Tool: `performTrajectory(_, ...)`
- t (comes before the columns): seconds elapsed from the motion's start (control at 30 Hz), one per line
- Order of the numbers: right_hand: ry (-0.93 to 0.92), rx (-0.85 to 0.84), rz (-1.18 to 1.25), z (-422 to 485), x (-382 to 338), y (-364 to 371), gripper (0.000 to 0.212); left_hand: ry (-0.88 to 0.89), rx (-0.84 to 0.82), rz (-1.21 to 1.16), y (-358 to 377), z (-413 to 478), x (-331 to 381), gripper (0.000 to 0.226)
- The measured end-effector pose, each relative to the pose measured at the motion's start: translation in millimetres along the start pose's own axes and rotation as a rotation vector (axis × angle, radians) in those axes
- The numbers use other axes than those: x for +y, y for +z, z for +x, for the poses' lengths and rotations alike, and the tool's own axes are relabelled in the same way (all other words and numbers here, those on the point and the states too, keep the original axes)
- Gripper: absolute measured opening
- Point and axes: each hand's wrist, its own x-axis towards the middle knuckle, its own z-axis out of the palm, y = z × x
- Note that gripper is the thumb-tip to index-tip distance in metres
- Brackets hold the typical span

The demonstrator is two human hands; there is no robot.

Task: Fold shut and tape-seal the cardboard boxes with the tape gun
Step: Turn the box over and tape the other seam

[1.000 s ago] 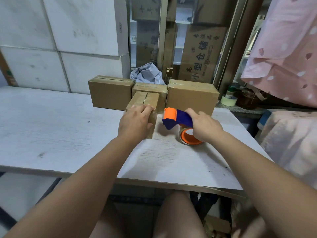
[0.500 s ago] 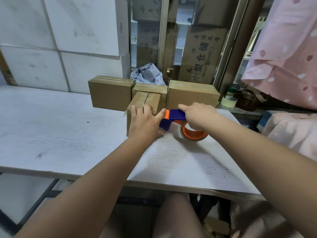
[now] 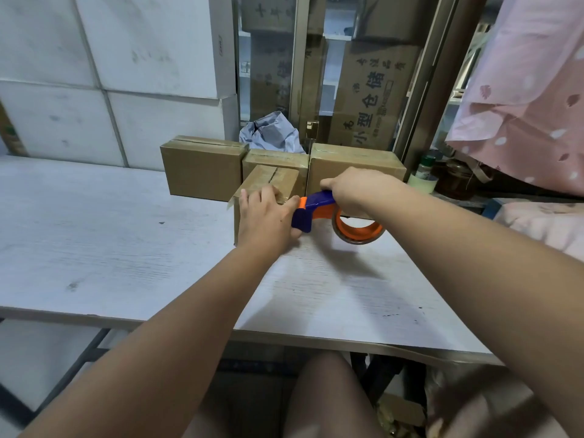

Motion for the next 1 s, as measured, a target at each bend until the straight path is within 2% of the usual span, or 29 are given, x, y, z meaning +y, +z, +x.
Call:
performTrajectory(0.13,-0.037,-0.024,-0.058,6,1,-8,0.059,0.015,-0.026,-0.026,-5,1,-3,0.056)
performTrajectory(0.3,-0.062,-0.112,-0.165,11,-9,1,0.045,0.074,-0.096,0.128,-1,-8,2,0.06)
performTrajectory(0.57,-0.076,-0.197,-0.211,15,-1,9,0.037,0.123,-0.145,0.124,-4,-4,-5,0.066)
performTrajectory(0.73,-0.1,-0.333,-0.058,15,10,22,0.034,0.17,-0.256,0.119,-16,-1,-14,0.073)
performTrajectory(1.0,-0.045,-0.464,0.443,5,26,53,0.042,0.186,-0.315,0.092,-26,5,-15,0.069)
